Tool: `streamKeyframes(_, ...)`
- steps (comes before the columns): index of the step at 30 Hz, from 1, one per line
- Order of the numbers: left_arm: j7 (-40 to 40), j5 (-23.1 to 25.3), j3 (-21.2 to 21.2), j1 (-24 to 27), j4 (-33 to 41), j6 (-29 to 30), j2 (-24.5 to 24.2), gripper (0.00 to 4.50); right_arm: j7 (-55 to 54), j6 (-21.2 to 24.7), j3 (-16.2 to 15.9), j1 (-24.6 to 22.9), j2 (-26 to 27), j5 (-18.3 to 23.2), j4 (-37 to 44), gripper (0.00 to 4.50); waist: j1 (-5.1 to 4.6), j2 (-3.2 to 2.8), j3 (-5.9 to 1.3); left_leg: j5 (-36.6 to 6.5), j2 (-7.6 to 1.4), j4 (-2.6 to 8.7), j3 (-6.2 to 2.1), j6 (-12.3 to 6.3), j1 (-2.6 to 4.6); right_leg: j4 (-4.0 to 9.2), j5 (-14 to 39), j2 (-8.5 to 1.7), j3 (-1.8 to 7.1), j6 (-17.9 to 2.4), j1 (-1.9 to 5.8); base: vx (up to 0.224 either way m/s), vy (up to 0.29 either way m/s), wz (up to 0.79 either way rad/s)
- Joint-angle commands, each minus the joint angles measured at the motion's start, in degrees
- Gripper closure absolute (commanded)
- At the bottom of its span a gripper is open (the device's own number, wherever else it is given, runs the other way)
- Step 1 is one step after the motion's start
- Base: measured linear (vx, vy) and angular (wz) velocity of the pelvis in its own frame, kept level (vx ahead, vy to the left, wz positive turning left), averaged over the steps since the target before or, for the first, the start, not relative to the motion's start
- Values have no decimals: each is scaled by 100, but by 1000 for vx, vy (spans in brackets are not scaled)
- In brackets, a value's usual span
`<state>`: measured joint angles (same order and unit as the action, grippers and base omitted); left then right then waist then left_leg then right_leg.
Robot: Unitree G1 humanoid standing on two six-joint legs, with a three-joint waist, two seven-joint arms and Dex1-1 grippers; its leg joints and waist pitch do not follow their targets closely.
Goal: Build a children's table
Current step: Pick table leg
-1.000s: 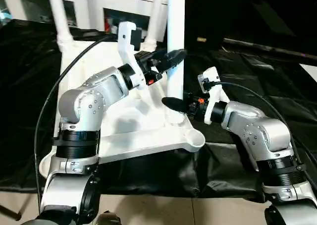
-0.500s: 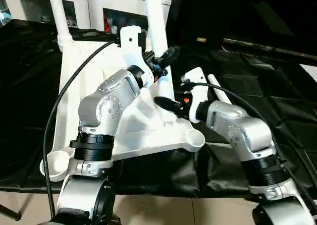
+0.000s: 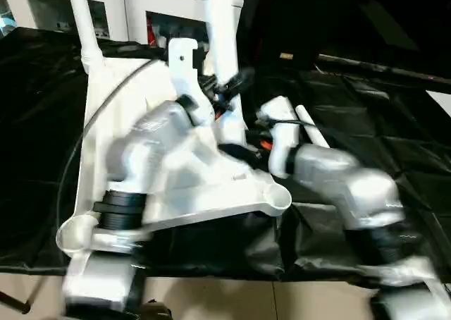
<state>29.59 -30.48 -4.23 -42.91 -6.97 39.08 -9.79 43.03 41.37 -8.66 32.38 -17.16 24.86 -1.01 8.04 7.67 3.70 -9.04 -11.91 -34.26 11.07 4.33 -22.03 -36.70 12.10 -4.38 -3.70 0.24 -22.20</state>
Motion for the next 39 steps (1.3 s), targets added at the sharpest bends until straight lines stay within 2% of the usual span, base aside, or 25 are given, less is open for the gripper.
streamKeyframes(1, 428, -254, 111, 16, 235, 217, -23, 264, 420, 144, 144, -72, -175, 222, 152, 154, -23, -122, -415, -755, -153, 389, -89, 402, 162, 376, 179, -349, 260, -621, 233, 0, 0, 0)
streamKeyframes(2, 791, -406, 169, 50, 320, 321, -171, 264, 689, 267, 221, -103, -312, 408, 173, 145, -13, -111, -429, -765, -150, 378, -85, 383, 183, 378, 206, -353, 254, -703, 239, 0, 0, 0)
streamKeyframes(5, 1625, -819, 292, 168, 604, 542, -475, 264, 1053, 477, 402, -122, -473, 716, 123, 145, -9, -124, -415, -788, -153, 388, -73, 387, 167, 370, 244, -355, 252, -916, 232, 0, 0, 0)
streamKeyframes(11, 2235, -1719, 116, 155, 1025, 958, -419, 264, 1447, 553, 171, -276, -661, 863, 137, 145, -1, -126, -404, -1067, -163, 388, -75, 448, 179, 410, 701, -382, 261, -941, 222, 0, 0, 0)
streamKeyframes(13, 2309, -1798, 143, 161, 1113, 1013, -426, 264, 1476, 571, 147, -303, -649, 861, 133, 173, 1, -130, -405, -1077, -167, 394, -84, 472, 174, 408, 745, -381, 256, -933, 221, 0, 0, 0)
streamKeyframes(15, 2350, -1820, 172, 166, 1148, 1035, -437, 264, 1502, 600, 145, -314, -644, 886, 136, 180, -3, -127, -398, -1131, -170, 400, -86, 477, 172, 427, 856, -381, 257, -893, 214, 0, 0, 0)
streamKeyframes(16, 2389, -1837, 193, 170, 1155, 1054, -445, 264, 1527, 637, 154, -326, -636, 933, 158, 191, -4, -156, -398, -1179, -165, 399, -87, 488, 182, 440, 939, -378, 260, -856, 207, 0, 0, 0)
streamKeyframes(18, 2399, -1847, 193, 168, 1146, 1057, -438, 264, 1537, 645, 156, -339, -636, 946, 174, 214, -1, -149, -398, -1219, -168, 403, -93, 515, 183, 453, 1042, -383, 260, -818, 204, 0, 0, 0)
streamKeyframes(24, 2355, -1894, 151, 130, 1091, 1089, -409, 264, 1564, 629, 156, -372, -657, 1035, 193, 250, -2, -143, -413, -1092, -166, 399, -98, 518, 172, 427, 865, -375, 253, -817, 215, 0, 0, 0)
streamKeyframes(28, 1932, -1633, 69, 64, 783, 1016, -296, 264, 1348, 447, 254, -345, -519, 957, 121, 254, -3, -143, -418, -1032, -162, 391, -93, 508, 166, 414, 711, -371, 254, -863, 218, 0, 0, 0)
streamKeyframes(29, 1871, -1587, 68, 52, 729, 1012, -288, 229, 1305, 414, 269, -334, -497, 937, 102, 255, -5, -142, -419, -1030, -162, 390, -93, 510, 163, 410, 698, -370, 254, -868, 217, 0, 0, 0)
streamKeyframes(30, 1735, -1435, 87, 40, 642, 941, -279, 208, 1196, 326, 301, -307, -448, 877, 59, 255, -3, -141, -419, -1057, -157, 390, -93, 509, 167, 422, 765, -374, 252, -856, 217, 0, 0, 0)
streamKeyframes(31, 1539, -1221, 117, 30, 542, 823, -259, 208, 1034, 225, 348, -265, -378, 798, -6, 255, -6, -139, -417, -1069, -160, 393, -96, 514, 166, 424, 784, -375, 252, -852, 215, 0, 0, 0)
streamKeyframes(32, 1188, -830, 184, 25, 405, 568, -218, 192, 825, 114, 411, -194, -277, 711, -103, 256, -10, -143, -415, -1083, -168, 395, -97, 550, 170, 431, 818, -380, 254, -833, 204, 0, 0, 0)
streamKeyframes(33, 1188, -830, 184, 25, 405, 568, -218, 183, 825, 114, 411, -194, -277, 711, -103, 256, -13, -146, -417, -1081, -179, 400, -104, 570, 178, 438, 816, -382, 256, -816, 194, 0, 0, 0)
streamKeyframes(34, 713, -370, 255, 14, 246, 291, -172, 183, 579, 5, 468, -112, -166, 613, -177, 256, -4, -125, -415, -1108, -176, 400, -103, 576, 185, 448, 916, -389, 257, -735, 202, 0, 0, 0)
streamKeyframes(35, 632, -309, 260, 14, 222, 260, -162, 178, 531, -14, 475, -97, -147, 591, -190, 256, -16, -121, -415, -1101, -174, 405, -110, 576, 163, 449, 929, -386, 259, -696, 217, 0, 0, 0)
streamKeyframes(36, 162, 11, 269, 18, 96, 105, -94, 175, 240, -138, 506, -8, -36, 451, -265, 256, -13, -124, -425, -1081, -173, 403, -115, 597, 166, 444, 945, -389, 257, -639, 219, 0, 0, 0)
streamKeyframes(39, -227, 248, 285, 36, 48, 18, -33, 175, -3, -192, 516, 70, 66, 349, -324, 257, -28, -105, -438, -897, -168, 387, -114, 568, 156, 420, 727, -384, 259, -589, 229, 0, 0, 0)
